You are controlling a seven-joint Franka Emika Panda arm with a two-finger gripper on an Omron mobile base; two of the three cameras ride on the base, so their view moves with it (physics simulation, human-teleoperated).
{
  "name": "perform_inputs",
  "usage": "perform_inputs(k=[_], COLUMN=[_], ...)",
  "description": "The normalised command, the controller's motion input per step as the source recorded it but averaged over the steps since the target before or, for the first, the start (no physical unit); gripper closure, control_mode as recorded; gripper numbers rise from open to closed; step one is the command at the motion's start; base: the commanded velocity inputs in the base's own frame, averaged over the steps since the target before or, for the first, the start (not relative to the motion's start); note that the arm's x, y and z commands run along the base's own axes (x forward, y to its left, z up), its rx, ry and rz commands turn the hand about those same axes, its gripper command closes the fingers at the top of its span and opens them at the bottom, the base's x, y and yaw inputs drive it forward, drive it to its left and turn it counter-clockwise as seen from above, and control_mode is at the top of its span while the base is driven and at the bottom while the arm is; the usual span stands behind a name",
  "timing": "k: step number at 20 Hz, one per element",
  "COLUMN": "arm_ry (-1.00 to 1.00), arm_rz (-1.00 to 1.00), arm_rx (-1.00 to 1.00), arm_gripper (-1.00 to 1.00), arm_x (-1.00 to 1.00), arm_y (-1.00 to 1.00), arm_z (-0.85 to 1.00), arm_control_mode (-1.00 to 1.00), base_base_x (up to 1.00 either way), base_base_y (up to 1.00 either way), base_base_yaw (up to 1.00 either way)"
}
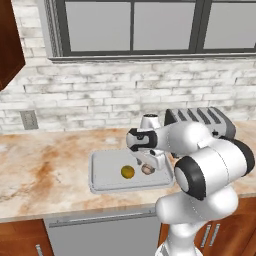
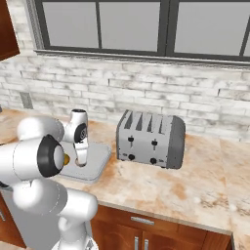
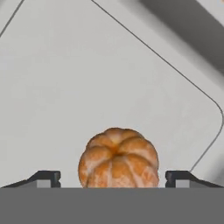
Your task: Pick the tangerine and orange from the fridge and place them inside the tupperware on the counter.
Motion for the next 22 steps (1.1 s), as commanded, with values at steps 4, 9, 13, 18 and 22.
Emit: perform_inputs(k=[4,9,13,18,22], arm_ry=[-0.09,-0.2,-0.07,-0.06,0.0], arm_rz=[-0.03,-0.01,0.0,0.0,0.0], arm_rx=[0.0,0.0,0.0,0.0,0.0], arm_gripper=[-1.0,-1.0,-1.0,-1.0,-1.0], arm_x=[-0.27,-0.45,-0.43,-0.38,-0.24], arm_y=[-0.09,-0.16,-0.16,-0.06,-0.01], arm_z=[0.26,0.48,0.5,0.58,0.69], arm_control_mode=[-1.0,-1.0,-1.0,-1.0,-1.0], base_base_x=[0.0,0.0,0.0,0.0,0.0], base_base_y=[0.0,0.0,0.0,0.0,0.0], base_base_yaw=[0.0,0.0,0.0,0.0,0.0])
